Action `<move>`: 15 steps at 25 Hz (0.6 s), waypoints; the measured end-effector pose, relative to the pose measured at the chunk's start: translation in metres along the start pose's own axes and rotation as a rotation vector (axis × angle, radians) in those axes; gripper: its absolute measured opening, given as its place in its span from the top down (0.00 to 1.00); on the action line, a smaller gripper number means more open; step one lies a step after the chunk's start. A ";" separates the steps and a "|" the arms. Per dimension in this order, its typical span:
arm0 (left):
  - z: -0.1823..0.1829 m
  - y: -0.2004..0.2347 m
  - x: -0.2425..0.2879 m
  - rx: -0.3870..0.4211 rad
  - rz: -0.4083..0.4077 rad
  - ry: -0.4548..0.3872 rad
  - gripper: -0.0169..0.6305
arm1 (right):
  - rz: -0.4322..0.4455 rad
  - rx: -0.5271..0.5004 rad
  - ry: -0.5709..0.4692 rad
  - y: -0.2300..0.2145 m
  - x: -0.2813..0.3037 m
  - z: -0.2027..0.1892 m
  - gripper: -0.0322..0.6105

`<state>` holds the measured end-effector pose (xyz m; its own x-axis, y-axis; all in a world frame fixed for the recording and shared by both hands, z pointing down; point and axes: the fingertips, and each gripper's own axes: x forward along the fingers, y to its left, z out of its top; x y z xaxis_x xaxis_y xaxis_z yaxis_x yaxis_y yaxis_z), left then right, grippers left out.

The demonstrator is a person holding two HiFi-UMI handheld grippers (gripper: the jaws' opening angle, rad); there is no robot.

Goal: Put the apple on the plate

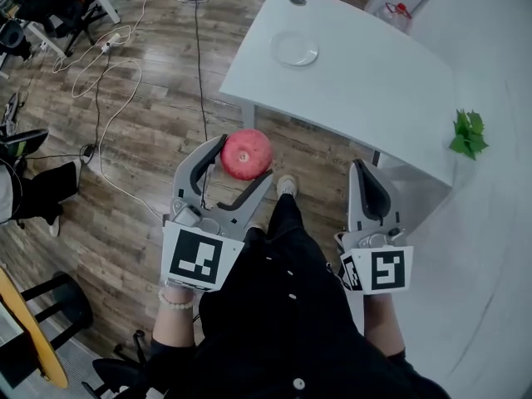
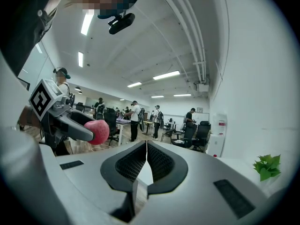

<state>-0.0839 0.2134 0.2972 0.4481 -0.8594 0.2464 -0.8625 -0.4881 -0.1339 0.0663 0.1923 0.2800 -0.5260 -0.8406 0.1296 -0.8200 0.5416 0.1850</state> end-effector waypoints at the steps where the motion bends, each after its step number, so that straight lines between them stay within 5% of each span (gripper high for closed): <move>1: 0.002 0.001 0.004 0.000 0.001 0.002 0.45 | 0.003 0.002 0.000 -0.003 0.004 0.000 0.88; 15: 0.017 0.014 0.083 -0.006 0.030 0.010 0.45 | 0.068 0.032 -0.001 -0.062 0.068 -0.018 0.88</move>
<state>-0.0548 0.1330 0.2989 0.4195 -0.8722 0.2517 -0.8770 -0.4610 -0.1358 0.0854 0.1021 0.2946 -0.5811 -0.8017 0.1401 -0.7891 0.5971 0.1440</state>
